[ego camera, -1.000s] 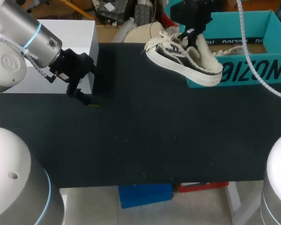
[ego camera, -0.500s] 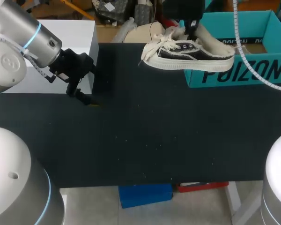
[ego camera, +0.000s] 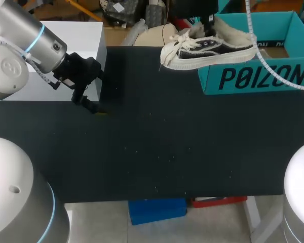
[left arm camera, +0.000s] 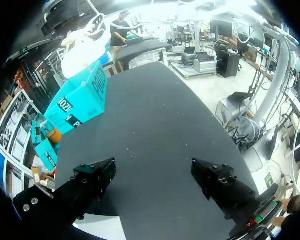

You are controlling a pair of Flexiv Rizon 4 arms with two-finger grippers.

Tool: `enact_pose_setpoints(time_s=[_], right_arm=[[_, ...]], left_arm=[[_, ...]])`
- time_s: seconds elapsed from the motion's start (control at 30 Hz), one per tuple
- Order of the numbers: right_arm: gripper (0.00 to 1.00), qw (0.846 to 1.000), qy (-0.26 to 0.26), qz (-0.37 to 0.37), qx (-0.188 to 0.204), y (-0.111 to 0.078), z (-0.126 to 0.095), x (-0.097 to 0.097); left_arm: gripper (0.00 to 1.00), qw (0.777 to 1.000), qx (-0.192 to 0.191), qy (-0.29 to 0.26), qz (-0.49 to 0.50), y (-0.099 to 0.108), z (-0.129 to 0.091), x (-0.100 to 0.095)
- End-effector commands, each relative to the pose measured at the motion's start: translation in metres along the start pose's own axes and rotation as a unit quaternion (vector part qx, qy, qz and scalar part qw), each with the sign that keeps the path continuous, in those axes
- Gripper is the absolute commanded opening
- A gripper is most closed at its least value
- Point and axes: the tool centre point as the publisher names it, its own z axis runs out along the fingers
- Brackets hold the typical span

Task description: Take the shoe out of the shoebox, open the shoe tongue, remove and reinsert the insole, then place the shoe into the shoebox

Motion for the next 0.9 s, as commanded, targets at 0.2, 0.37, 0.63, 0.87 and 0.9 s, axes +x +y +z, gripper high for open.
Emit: enact_pose_setpoints(time_s=[0.2, 0.37, 0.63, 0.87, 0.9], right_arm=[[0.0, 0.999, 0.002, -0.046, 0.017, -0.059, 0.023, -0.113], [0.0, 0.999, -0.001, -0.043, 0.007, -0.091, 0.047, -0.167], [0.0, 1.0, 0.0, -0.01, -0.009, -0.119, 0.086, -0.226], [0.0, 1.0, 0.012, 0.015, -0.001, -0.135, 0.122, -0.257], [0.0, 1.0, 0.01, 0.021, -0.001, -0.136, 0.129, -0.259]], left_arm=[[1.0, 1.0, 0.0, -0.002, 0.0, 0.0, 0.0, 0.001], [1.0, 1.0, 0.0, -0.002, 0.0, 0.0, 0.0, 0.001], [1.0, 1.0, 0.0, -0.002, 0.0, 0.0, 0.0, 0.001], [1.0, 1.0, 0.0, -0.002, 0.0, 0.0, 0.0, 0.001], [1.0, 1.0, 0.0, -0.002, 0.0, 0.0, 0.0, 0.001]])
